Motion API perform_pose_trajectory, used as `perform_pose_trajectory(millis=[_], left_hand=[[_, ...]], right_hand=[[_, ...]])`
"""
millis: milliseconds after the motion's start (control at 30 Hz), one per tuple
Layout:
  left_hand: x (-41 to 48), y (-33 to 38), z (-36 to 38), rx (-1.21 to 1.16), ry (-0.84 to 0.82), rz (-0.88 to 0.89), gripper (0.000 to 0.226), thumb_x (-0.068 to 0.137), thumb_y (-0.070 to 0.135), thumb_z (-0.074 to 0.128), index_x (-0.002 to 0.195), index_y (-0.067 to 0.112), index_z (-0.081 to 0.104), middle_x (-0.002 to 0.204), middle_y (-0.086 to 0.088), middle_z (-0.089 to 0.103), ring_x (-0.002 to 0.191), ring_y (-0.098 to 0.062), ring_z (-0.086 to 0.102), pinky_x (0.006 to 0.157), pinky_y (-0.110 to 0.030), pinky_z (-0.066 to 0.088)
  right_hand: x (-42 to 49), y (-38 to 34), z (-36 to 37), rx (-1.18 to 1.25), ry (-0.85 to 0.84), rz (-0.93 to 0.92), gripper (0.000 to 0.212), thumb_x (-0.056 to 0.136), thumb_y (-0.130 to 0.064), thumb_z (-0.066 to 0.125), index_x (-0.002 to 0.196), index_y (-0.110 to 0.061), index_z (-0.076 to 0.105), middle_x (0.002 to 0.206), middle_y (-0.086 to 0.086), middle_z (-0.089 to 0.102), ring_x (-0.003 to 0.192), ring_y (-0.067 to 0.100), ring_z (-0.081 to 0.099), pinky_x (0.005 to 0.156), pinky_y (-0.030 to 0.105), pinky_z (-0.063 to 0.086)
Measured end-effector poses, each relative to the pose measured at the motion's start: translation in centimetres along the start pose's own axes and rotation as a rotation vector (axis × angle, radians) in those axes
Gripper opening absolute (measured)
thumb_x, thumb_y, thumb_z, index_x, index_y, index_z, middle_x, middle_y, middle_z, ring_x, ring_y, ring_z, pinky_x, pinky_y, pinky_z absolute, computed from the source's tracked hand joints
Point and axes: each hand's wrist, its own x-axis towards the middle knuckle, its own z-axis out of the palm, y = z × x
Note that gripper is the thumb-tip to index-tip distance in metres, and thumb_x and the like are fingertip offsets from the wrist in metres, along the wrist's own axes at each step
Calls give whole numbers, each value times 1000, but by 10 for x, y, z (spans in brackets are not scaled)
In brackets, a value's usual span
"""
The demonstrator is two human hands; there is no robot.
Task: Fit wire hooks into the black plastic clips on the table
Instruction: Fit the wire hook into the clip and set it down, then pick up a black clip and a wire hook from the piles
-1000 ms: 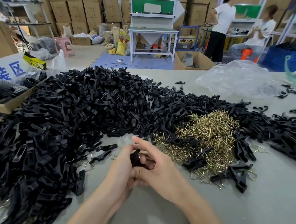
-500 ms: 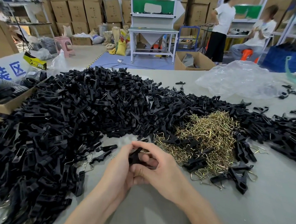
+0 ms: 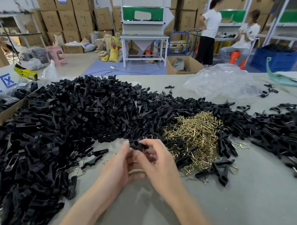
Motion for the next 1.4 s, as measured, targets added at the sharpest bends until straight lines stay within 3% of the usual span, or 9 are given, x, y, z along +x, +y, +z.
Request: perform_pose_trajectory(millis=[133, 233, 400, 600, 700, 833, 1000, 1233, 1400], left_hand=[[8, -6, 37, 17, -21, 47, 44, 104, 33, 42, 94, 11, 78, 95, -15, 75, 67, -19, 66, 56, -29, 53], [12, -4, 63, 44, -69, 55, 37, 104, 29, 44, 99, 13, 78, 92, -12, 74, 68, -18, 67, 57, -28, 55], [13, -9, 87, 69, -80, 41, 30, 104, 23, 46, 106, 9, 73, 92, -11, 75, 69, -18, 69, 57, -28, 56], [7, -18, 75, 181, 29, 227, 28, 104, 14, 47, 98, 14, 75, 87, -10, 74, 69, -17, 67, 62, -29, 54], [3, -23, 45, 691, 194, 551, 22, 100, 16, 54, 95, 31, 69, 86, 6, 72, 78, -5, 63, 69, -18, 48], [-1, -28, -5, 1416, 479, 655, 27, 91, 32, 63, 115, 19, 68, 115, -5, 66, 110, -30, 58, 93, -46, 43], [16, -21, -36, 1497, 654, 309, 63, 94, 50, 57, 146, 16, 47, 152, -20, 38, 142, -40, 33, 118, -56, 22], [55, -8, -54, 1616, 648, 325, 74, 91, 66, 42, 153, 26, 32, 158, -11, 34, 145, -33, 31, 117, -52, 22], [63, 0, -54, 1581, 621, 421, 50, 89, 57, 59, 127, 25, 62, 130, -7, 58, 124, -34, 48, 105, -50, 36]], right_hand=[[1, -2, -24, 380, 194, 241, 16, 92, -46, 68, 106, -37, 67, 99, -8, 75, 89, 8, 73, 72, 20, 57], [23, -3, -87, 764, 388, 277, 46, 91, -51, 61, 115, -13, 65, 105, 6, 75, 91, 21, 73, 76, 31, 61], [54, -11, -213, 1216, 673, 206, 75, 95, -61, 47, 145, -7, 36, 125, 5, 65, 113, 19, 66, 90, 33, 56], [17, -1, -165, 977, 445, 298, 45, 99, -45, 52, 133, -16, 56, 109, 7, 76, 94, 21, 73, 79, 34, 60], [6, -5, -115, 715, 300, 257, 28, 103, -32, 51, 127, -21, 61, 106, 6, 75, 97, 23, 72, 84, 32, 60], [7, -7, -51, 321, 163, 140, 26, 104, -23, 50, 118, -41, 62, 104, -12, 72, 94, 10, 67, 80, 18, 52], [16, 3, 3, -29, 36, 46, 30, 105, -26, 44, 129, -40, 56, 112, -21, 63, 105, -1, 59, 91, 19, 48], [24, 22, 5, -47, 62, 75, 32, 102, -18, 49, 127, -36, 59, 108, -19, 65, 103, -2, 60, 87, 13, 46], [25, 23, 2, 13, 74, 113, 29, 103, -18, 50, 120, -38, 63, 104, -22, 66, 102, -5, 61, 82, 7, 43]])
